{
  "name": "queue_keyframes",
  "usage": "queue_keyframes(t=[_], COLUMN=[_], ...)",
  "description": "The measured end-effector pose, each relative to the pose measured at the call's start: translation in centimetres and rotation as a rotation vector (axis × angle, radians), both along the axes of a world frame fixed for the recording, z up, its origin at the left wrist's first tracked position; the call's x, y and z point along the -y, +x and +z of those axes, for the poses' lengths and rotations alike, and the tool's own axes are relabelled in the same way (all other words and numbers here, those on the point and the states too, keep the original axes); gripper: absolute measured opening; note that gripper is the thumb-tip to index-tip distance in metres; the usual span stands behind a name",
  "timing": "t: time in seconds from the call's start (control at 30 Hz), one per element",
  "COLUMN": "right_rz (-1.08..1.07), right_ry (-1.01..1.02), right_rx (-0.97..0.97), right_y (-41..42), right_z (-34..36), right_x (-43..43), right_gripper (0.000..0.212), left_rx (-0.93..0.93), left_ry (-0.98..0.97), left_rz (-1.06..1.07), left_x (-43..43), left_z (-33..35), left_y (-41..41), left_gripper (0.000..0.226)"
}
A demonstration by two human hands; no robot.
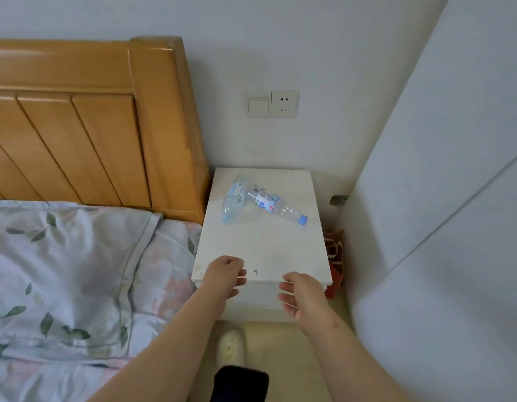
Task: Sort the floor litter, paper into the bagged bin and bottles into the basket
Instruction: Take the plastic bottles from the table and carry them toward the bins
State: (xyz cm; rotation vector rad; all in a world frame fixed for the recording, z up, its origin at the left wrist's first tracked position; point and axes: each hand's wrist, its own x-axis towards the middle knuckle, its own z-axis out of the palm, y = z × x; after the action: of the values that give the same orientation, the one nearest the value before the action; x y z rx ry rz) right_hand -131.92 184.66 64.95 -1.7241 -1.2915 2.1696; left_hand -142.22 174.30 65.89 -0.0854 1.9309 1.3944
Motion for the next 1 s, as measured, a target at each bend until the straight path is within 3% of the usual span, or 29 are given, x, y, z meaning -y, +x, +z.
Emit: queue_keyframes(t=[0.33, 0.47, 0.53, 0.7, 0.83, 1.0], right_rz=[0.018, 0.06, 0.113, 0.413, 0.634, 0.772], right_ry=[0.046, 0.206, 0.31, 0.517, 0.489, 0.506], right_rx=[0.173, 0.253, 0.352, 0.556, 0.62, 0.681], right_y=[-12.5, -14.9, -16.2, -18.9, -20.3, -20.7], right_z=[-4.2, -6.5, -8.4, -11.2, -14.0, -16.3], right_x=[-11.1, -15.0, -17.4, -21.4, -22.9, -23.4], right_gripper=[0.01, 0.007, 0.032, 0.067, 0.074, 0.051], left_rx=[0.096, 0.139, 0.144, 0.152, 0.198, 0.186], left_ry=[-0.173, -0.285, -0.377, -0.492, -0.51, -0.483], left_rz=[-0.005, 0.14, 0.176, 0.186, 0.188, 0.207], left_x=[-10.3, -12.5, -13.6, -15.9, -16.8, -16.8], left_z=[-5.4, -7.8, -9.5, -13.0, -15.4, -17.9], left_y=[-14.6, -18.5, -20.6, -23.7, -24.6, -24.6], left_gripper=[0.009, 0.046, 0.058, 0.075, 0.072, 0.046])
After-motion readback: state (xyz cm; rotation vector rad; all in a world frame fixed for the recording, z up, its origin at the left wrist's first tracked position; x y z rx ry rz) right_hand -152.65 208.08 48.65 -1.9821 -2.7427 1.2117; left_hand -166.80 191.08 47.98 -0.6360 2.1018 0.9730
